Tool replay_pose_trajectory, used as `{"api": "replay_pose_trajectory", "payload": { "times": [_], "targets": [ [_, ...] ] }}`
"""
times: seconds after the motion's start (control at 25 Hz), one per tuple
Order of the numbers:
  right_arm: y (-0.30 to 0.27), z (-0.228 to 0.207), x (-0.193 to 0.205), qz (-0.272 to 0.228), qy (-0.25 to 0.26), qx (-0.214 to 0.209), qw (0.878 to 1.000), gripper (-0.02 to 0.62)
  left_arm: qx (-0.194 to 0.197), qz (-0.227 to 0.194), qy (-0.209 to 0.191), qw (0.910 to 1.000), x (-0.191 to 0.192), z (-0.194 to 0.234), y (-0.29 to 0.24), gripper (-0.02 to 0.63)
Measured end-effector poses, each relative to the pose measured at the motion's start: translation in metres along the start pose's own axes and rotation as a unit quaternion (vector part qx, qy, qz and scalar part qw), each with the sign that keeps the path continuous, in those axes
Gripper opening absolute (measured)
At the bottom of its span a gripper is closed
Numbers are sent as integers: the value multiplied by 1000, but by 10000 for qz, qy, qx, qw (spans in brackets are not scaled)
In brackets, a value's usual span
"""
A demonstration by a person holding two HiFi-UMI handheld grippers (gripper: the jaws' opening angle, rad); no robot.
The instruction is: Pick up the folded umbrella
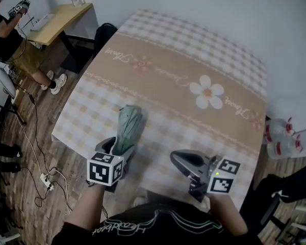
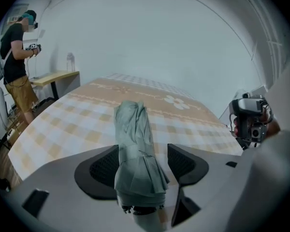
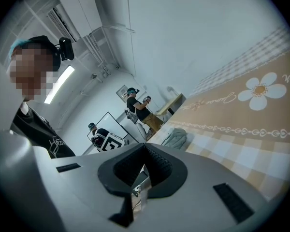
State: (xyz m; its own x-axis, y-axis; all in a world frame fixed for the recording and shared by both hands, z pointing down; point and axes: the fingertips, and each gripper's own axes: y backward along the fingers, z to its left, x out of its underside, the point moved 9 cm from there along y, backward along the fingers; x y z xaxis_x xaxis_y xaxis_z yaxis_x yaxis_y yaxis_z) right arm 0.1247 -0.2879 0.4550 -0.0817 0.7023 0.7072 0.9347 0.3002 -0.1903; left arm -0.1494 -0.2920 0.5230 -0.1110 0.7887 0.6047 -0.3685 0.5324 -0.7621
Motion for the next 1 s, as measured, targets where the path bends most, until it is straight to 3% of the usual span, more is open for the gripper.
{"api": "replay_pose_trajectory", "payload": {
  "times": [0.2,0.84,1.0],
  "targets": [
    [-1,-7,1,33,-65,49,10000,12,-327,219,-54,9992,5,7,-20,298],
    [13,-16,10,-86,-197,287,9994,12,-473,683,161,9964,6,6,-47,304],
    [17,-17,12,-102,-217,356,9991,12,-518,804,-80,9954,7,5,-55,316]
  ]
}}
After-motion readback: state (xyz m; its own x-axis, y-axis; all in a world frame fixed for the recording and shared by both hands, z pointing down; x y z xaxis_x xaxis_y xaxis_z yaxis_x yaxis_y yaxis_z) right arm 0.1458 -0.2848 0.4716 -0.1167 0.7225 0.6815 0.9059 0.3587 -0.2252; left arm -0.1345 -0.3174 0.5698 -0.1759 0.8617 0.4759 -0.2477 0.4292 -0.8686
